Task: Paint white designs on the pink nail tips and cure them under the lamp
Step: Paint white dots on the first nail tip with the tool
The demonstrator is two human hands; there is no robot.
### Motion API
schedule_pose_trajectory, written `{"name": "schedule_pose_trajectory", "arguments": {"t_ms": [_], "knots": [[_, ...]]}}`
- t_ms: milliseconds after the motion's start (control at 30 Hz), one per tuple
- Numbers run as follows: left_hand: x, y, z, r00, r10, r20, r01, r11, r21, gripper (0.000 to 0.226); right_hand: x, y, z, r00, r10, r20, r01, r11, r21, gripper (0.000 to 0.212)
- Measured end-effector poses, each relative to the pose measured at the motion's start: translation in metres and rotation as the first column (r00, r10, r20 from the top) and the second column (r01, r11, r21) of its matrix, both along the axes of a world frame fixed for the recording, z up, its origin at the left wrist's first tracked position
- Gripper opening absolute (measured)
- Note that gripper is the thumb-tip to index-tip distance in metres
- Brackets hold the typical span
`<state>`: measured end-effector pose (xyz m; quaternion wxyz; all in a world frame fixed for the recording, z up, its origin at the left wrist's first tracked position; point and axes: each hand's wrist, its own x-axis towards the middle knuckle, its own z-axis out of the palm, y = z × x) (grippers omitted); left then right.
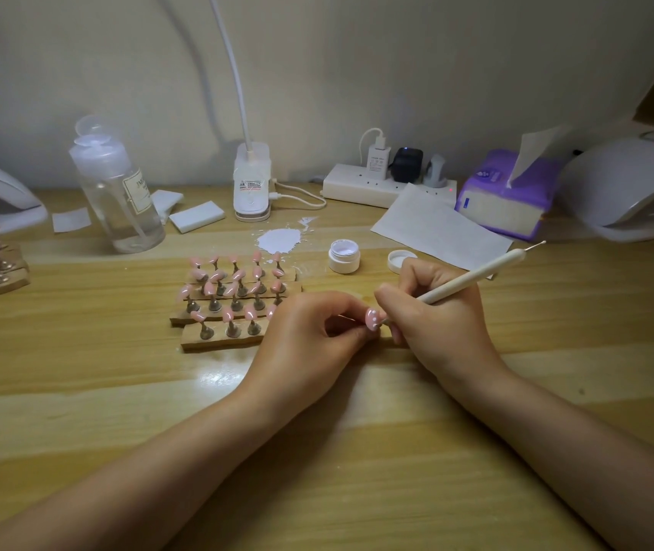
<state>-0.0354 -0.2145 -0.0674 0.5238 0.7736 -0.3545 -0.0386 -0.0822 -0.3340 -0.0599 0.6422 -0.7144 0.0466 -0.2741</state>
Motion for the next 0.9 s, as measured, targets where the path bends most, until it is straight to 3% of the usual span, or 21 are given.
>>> {"name": "schedule_pose_trajectory", "arguments": {"t_ms": [433,900], "knots": [[0.0005,0.0001,-0.0017,1.000,0.008,0.005,-0.008,1.000,-0.012,0.009,0.0030,-0.0031,0.0016,0.998,-0.058,-0.017,0.059,0.996,0.073,0.030],[0.0012,0.0003,-0.0019,1.000,-0.007,0.025,0.007,1.000,-0.006,0.008,0.0013,-0.0008,0.0014,1.000,-0.021,-0.020,0.022,0.999,0.049,0.032]]}}
